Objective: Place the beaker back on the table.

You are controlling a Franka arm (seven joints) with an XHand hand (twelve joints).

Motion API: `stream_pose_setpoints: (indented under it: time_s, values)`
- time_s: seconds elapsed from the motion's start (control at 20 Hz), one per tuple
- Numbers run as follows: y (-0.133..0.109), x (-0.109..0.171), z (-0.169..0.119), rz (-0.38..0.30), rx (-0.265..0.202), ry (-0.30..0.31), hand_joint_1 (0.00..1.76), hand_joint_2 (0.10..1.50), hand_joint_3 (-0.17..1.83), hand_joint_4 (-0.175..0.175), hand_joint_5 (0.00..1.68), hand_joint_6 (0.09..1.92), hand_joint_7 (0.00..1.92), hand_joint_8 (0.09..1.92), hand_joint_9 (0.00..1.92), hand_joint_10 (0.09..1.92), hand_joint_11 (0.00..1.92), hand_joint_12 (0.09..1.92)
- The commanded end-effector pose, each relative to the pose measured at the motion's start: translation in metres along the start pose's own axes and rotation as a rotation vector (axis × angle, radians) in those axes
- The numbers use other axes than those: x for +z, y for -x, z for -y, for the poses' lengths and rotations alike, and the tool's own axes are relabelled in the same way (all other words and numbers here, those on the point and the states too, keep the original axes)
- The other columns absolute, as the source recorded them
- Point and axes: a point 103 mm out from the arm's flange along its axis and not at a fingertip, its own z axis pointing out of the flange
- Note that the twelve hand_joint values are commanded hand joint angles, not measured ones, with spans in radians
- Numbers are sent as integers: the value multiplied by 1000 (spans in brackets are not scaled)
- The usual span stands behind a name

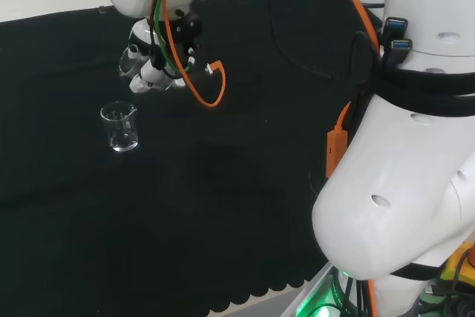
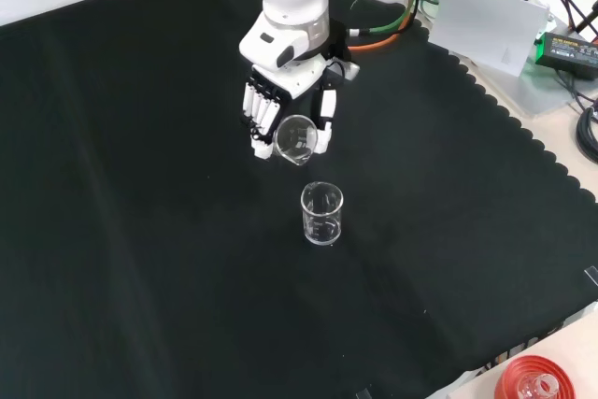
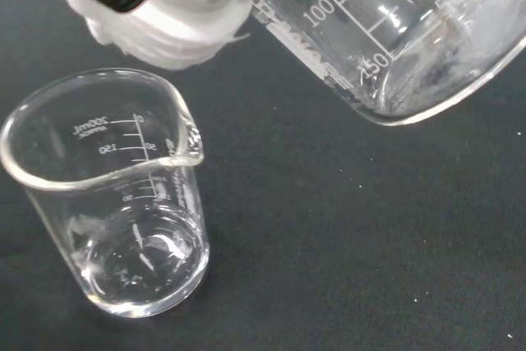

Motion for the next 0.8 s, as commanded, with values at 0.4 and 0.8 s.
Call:
stream_pose_setpoints:
  time_s: [0.4,0.8]
  values:
    - [22,24,-6,-88,-22,14,1301,1089,-175,-161,1144,686,1292,664,1325,893,1064,856]
    - [30,36,-15,-147,-52,38,1306,1075,-175,-153,1155,627,1358,592,1324,889,1064,855]
